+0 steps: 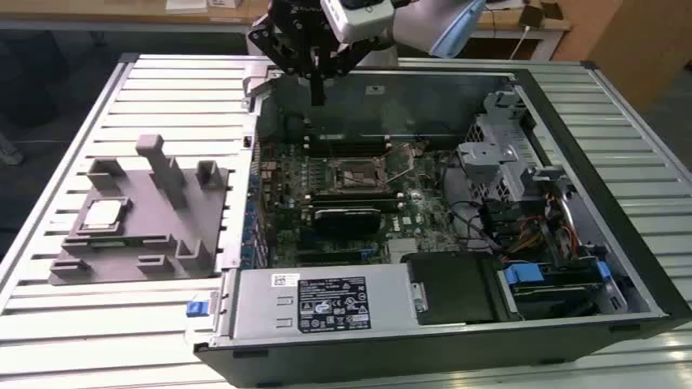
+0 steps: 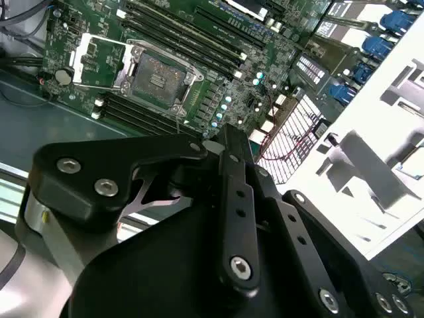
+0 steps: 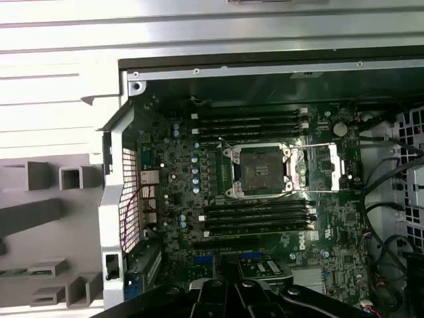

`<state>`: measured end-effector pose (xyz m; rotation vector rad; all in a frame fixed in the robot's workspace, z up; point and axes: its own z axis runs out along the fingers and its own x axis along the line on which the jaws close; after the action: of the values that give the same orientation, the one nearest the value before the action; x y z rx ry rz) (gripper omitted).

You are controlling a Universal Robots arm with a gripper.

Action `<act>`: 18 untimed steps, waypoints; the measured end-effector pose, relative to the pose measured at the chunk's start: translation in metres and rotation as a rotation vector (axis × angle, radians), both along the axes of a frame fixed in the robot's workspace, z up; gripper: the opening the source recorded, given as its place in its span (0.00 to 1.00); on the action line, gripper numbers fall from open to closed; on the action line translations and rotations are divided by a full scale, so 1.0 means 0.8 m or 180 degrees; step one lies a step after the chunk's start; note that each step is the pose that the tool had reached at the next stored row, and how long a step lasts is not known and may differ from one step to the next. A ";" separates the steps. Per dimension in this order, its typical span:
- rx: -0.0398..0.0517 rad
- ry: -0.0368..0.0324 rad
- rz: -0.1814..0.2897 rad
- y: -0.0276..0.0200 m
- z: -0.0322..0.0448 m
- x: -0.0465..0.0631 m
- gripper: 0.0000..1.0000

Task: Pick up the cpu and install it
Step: 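Reach for the cpu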

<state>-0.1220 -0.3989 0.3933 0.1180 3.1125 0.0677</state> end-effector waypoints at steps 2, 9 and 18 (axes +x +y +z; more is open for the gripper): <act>0.0000 0.0000 0.0000 0.0000 0.0000 0.000 0.11; 0.0000 0.0000 0.0000 0.0000 0.0000 0.000 0.11; 0.0000 0.0000 0.0000 0.0000 0.0001 -0.002 0.11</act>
<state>-0.1239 -0.3990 0.3934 0.1181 3.1126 0.0675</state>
